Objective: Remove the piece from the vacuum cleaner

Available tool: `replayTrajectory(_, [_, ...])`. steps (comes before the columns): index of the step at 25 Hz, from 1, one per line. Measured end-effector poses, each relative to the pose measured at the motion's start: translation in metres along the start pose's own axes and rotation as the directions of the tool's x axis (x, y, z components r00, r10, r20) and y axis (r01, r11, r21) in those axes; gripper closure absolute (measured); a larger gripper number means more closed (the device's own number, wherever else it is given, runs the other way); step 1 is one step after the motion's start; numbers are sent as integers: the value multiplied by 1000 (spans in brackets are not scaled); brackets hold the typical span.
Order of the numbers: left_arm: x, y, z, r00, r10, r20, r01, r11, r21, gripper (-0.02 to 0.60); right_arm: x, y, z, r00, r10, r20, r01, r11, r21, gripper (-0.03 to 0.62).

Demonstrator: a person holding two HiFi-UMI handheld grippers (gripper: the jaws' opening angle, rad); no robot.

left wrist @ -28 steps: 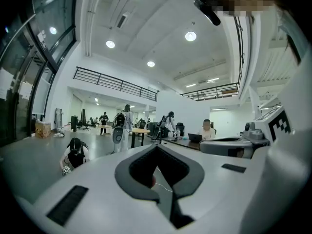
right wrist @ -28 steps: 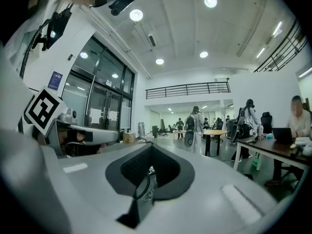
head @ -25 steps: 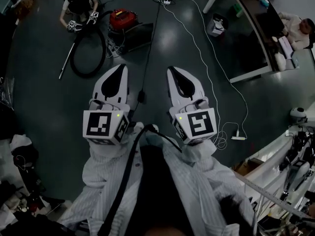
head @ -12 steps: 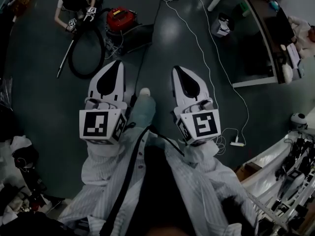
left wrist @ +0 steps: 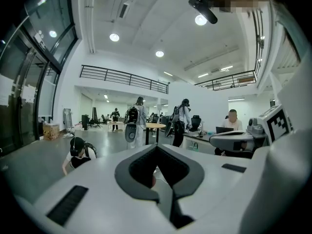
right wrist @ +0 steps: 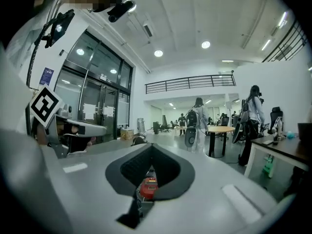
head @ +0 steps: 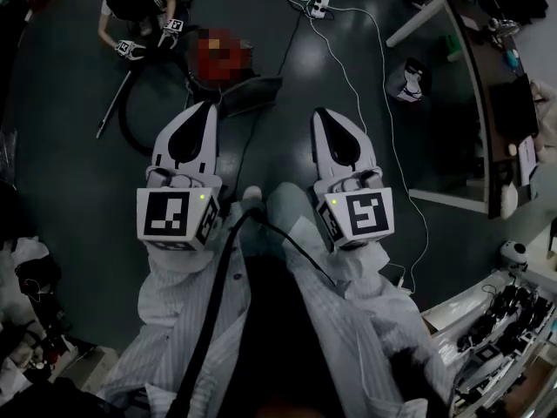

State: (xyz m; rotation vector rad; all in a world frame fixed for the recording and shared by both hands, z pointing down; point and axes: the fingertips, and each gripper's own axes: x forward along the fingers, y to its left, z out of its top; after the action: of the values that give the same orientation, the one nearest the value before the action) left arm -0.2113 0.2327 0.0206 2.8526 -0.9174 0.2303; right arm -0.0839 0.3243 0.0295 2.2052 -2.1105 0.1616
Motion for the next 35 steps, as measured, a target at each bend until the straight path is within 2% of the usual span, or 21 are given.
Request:
replayTrajectory(4, [65,35,-17,997,68,-49,-69,997,-30,578,78,-42,-23,995,83,-57,-83,996,14,592])
replayTrajectory(8, [136,65,-36,984,162,-74,-167,984,-65,578,161,-78,-44,974,199,-104,-201,980,-6,592])
replayTrajectory(12, [194,84,-33,962,259,-88,-267,959,-99,578,224,-104,-36,937,323,-132,-328,945,-18,592])
replayTrajectory(16, [228,103,-46,933,345,-102,-357,922,-151,578,275,-116,-48,885,431,-175,-445,894,-48,592])
replayTrajectory(20, [252,122,-74,911,383,-153,-407,896,-179,578,311,-124,-88,850,466,-247,-491,870,-49,592])
replayTrajectory(25, [275,151,-139,888,397,-232,-438,884,-164,578,351,-124,-145,827,475,-302,-507,861,-36,592])
replayTrajectory(28, [293,157,-181,884,373,-283,-427,889,-164,578,368,-130,-181,815,473,-334,-508,861,-19,592])
replayTrajectory(31, [314,158,-234,882,321,-345,-381,916,-123,578,380,-133,-232,787,482,-385,-519,855,9,592])
replayTrajectory(33, [332,156,-283,876,280,-393,-328,943,-58,578,388,-131,-276,743,518,-423,-558,829,37,592])
replayTrajectory(35, [352,155,-339,859,231,-457,-251,968,17,578,398,-128,-324,687,569,-452,-621,783,42,591])
